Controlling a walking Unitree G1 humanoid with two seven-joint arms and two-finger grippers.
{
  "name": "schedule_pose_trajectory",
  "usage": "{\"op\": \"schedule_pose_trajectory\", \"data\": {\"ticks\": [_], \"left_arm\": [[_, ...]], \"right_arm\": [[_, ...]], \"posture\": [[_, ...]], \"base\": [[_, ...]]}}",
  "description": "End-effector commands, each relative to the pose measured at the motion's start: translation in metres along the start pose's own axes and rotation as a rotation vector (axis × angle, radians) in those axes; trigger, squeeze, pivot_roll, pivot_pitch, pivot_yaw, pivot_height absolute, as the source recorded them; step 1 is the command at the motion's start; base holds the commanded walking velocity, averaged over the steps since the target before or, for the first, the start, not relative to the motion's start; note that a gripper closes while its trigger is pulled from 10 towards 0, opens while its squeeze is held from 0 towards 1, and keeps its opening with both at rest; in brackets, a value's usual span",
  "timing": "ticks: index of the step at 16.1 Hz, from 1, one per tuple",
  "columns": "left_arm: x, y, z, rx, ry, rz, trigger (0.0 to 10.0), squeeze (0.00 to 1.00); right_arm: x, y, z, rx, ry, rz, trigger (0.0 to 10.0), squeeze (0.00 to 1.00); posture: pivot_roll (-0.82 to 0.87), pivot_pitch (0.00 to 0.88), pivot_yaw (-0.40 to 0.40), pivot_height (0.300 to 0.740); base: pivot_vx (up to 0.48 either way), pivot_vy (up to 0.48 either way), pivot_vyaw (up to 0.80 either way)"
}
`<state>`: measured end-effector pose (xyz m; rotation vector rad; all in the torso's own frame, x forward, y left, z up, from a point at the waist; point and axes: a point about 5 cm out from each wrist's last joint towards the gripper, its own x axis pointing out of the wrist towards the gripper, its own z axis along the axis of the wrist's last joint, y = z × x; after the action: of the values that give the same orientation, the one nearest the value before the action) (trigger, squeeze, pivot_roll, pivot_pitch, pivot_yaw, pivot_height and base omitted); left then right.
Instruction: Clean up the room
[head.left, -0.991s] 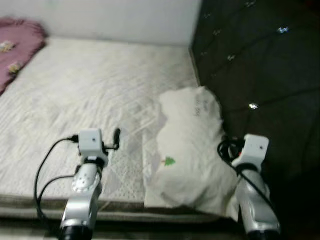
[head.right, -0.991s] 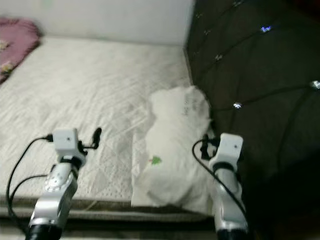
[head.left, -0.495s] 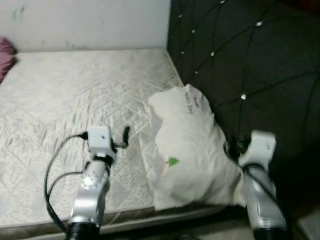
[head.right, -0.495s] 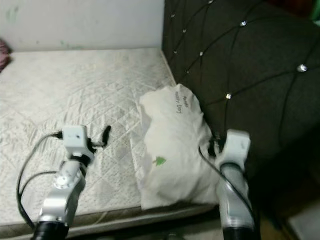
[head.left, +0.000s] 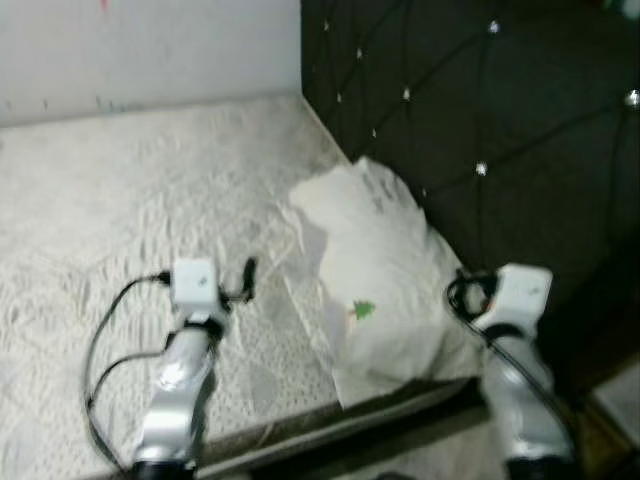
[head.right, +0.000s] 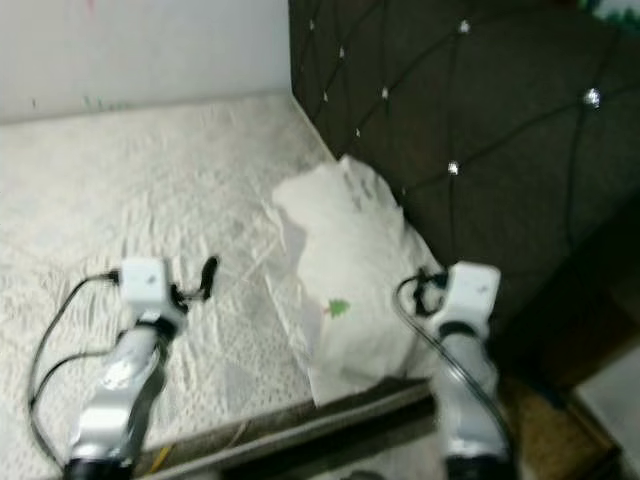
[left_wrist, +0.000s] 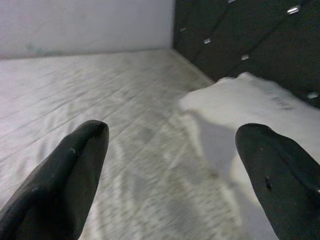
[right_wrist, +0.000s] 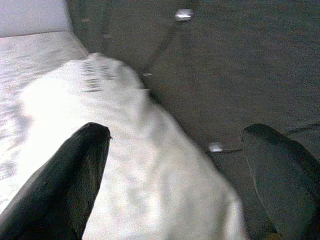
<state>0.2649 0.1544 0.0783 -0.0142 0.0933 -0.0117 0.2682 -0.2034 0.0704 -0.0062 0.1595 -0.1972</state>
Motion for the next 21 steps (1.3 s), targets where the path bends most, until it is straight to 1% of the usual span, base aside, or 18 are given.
{"op": "schedule_pose_trajectory", "data": {"ticks": [1,2,4,7,8,9,14,19,21], "left_arm": [[-0.001,0.000,0.004,0.004,-0.017,0.008,10.0,0.00],[-0.004,0.001,0.001,0.001,-0.002,0.013,10.0,0.00],[-0.006,0.002,-0.003,0.005,0.014,0.017,10.0,0.00],[-0.005,0.004,-0.003,0.006,0.016,0.024,10.0,0.00],[-0.006,0.005,-0.003,0.007,0.017,0.026,10.0,0.00],[-0.006,0.006,-0.003,0.009,0.017,0.028,10.0,0.00],[-0.003,0.006,-0.003,0.018,0.017,0.025,10.0,0.00],[-0.001,0.006,-0.001,0.023,0.010,0.024,10.0,0.00],[-0.001,0.004,-0.001,0.027,0.007,0.019,10.0,0.00]], "right_arm": [[0.000,0.001,0.005,-0.004,-0.022,0.015,10.0,0.00],[-0.002,0.004,0.005,-0.003,-0.030,0.043,10.0,0.00],[-0.006,0.009,0.006,-0.033,-0.052,0.084,10.0,0.00],[-0.007,0.010,0.006,-0.010,-0.051,0.089,10.0,0.00],[-0.008,0.010,0.005,-0.008,-0.049,0.094,10.0,0.00],[-0.009,0.011,0.004,-0.009,-0.047,0.097,10.0,0.00],[-0.004,0.011,0.006,0.000,-0.052,0.095,10.0,0.00],[-0.003,0.012,0.007,0.003,-0.054,0.087,10.0,0.00],[-0.002,0.013,0.008,0.003,-0.062,0.089,10.0,0.00]], "posture": [[-0.04,0.000,-0.002,0.740],[-0.04,0.000,-0.004,0.740],[-0.04,0.000,-0.005,0.740],[-0.04,0.000,-0.005,0.740],[-0.04,0.000,-0.004,0.740],[-0.04,0.000,-0.005,0.740],[-0.04,0.000,0.004,0.740],[-0.04,0.000,0.007,0.740],[-0.04,0.000,0.007,0.740]], "base": [[0.000,0.000,0.00],[0.000,0.000,0.00],[0.000,0.000,0.75],[0.000,0.000,0.78],[0.000,0.307,0.62],[0.000,0.330,0.47],[0.000,0.458,0.00],[0.000,0.480,0.00],[0.000,0.480,0.00]]}}
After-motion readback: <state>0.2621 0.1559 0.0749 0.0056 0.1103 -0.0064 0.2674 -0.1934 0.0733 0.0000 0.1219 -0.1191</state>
